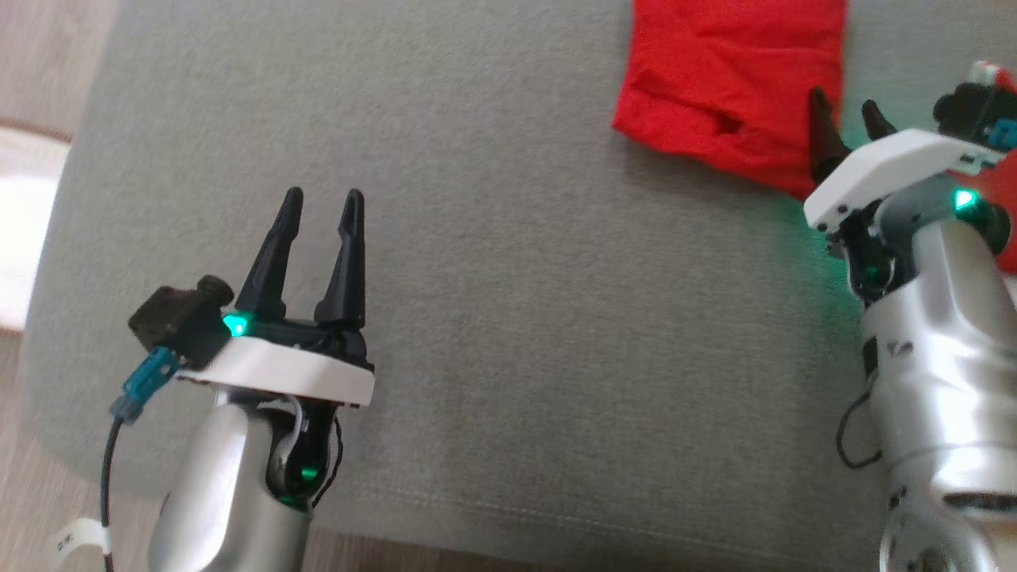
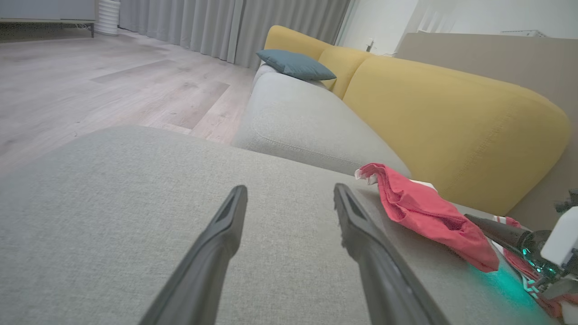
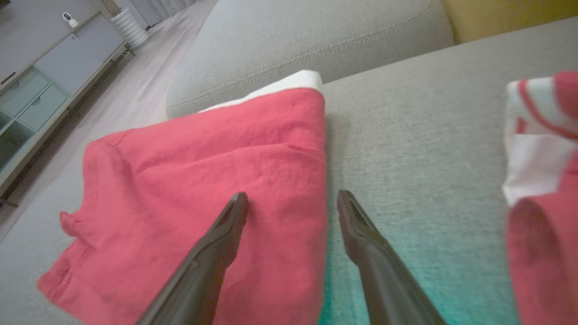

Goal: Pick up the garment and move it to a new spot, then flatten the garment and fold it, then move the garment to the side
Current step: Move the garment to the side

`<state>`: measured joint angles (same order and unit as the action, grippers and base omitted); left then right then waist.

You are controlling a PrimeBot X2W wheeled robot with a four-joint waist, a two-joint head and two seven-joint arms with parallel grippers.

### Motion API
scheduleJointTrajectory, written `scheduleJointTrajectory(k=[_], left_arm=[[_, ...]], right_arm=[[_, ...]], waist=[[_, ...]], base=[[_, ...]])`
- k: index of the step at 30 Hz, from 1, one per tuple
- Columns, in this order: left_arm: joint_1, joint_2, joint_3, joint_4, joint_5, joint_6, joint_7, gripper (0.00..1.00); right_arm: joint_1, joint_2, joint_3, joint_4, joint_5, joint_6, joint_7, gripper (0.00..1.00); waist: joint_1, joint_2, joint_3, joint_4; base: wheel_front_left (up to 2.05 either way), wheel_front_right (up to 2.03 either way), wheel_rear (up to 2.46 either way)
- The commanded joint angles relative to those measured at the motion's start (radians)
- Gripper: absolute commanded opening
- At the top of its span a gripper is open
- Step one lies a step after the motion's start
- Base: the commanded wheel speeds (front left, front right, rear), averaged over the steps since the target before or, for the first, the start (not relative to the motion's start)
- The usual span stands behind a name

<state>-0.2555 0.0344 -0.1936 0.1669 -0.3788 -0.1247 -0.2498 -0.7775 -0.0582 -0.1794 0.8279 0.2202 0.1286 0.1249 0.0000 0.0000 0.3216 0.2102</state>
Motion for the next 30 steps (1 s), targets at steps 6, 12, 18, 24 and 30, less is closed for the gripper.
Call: scheduleJointTrajectory(k=[6,12,18,24,30], left_arm=[[-0.045,0.016,0.006,-0.029,-0.015,-0.006,-0.012,1.0],[-0.056,0.016,0.0,-0.033,-0.027,-0.006,-0.012,1.0],[-0.066,0.016,-0.001,-0.028,-0.028,-0.006,-0.012,1.0],[-0.063,0.016,0.009,-0.022,-0.015,-0.006,-0.012,1.0],[-0.04,0.016,0.025,-0.016,0.005,-0.006,-0.012,1.0]], right_arm=[[-0.135,0.008,-0.106,0.123,-0.152,0.002,0.022,1.0],[-0.192,0.008,-0.206,0.219,-0.282,0.002,0.041,1.0],[-0.232,0.008,-0.179,0.287,-0.339,0.002,-0.015,0.0],[-0.248,0.008,-0.053,0.311,-0.382,0.002,-0.139,0.0],[-0.237,0.008,0.133,0.334,-0.4,0.002,-0.234,0.0]], waist=[[0.0,0.0,0.058,0.063],[0.0,0.0,0.081,0.08],[0.0,0.0,0.08,0.073],[0.0,0.0,0.041,0.036],[0.0,0.0,-0.03,-0.029]], base=[[0.0,0.0,0.0],[0.0,0.0,0.0],[0.0,0.0,0.0],[0.0,0.0,0.0],[0.0,0.0,0.0]])
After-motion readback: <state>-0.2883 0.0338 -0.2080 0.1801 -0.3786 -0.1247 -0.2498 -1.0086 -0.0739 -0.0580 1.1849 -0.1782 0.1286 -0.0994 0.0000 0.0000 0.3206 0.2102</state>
